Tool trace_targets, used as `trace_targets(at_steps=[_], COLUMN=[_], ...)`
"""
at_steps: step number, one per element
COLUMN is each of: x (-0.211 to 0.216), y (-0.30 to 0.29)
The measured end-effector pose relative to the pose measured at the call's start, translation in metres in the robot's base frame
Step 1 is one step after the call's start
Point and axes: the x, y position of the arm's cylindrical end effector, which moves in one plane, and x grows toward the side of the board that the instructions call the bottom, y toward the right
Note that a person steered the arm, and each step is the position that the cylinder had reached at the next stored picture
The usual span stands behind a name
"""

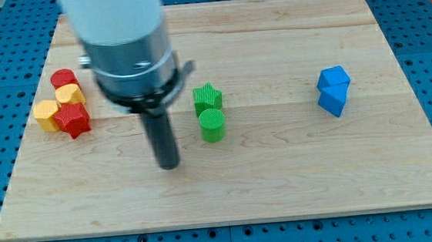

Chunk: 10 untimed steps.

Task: Move the yellow heart to the right side of the yellow hexagon

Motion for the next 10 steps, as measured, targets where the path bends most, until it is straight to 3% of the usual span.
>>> trace_targets(at_steps=[2, 4, 5, 7, 8, 10], x=[0.000, 0.013, -0.010, -0.111, -0.142, -0.138], y=[0.028, 0.152, 0.182, 0.197, 0.198, 0.141])
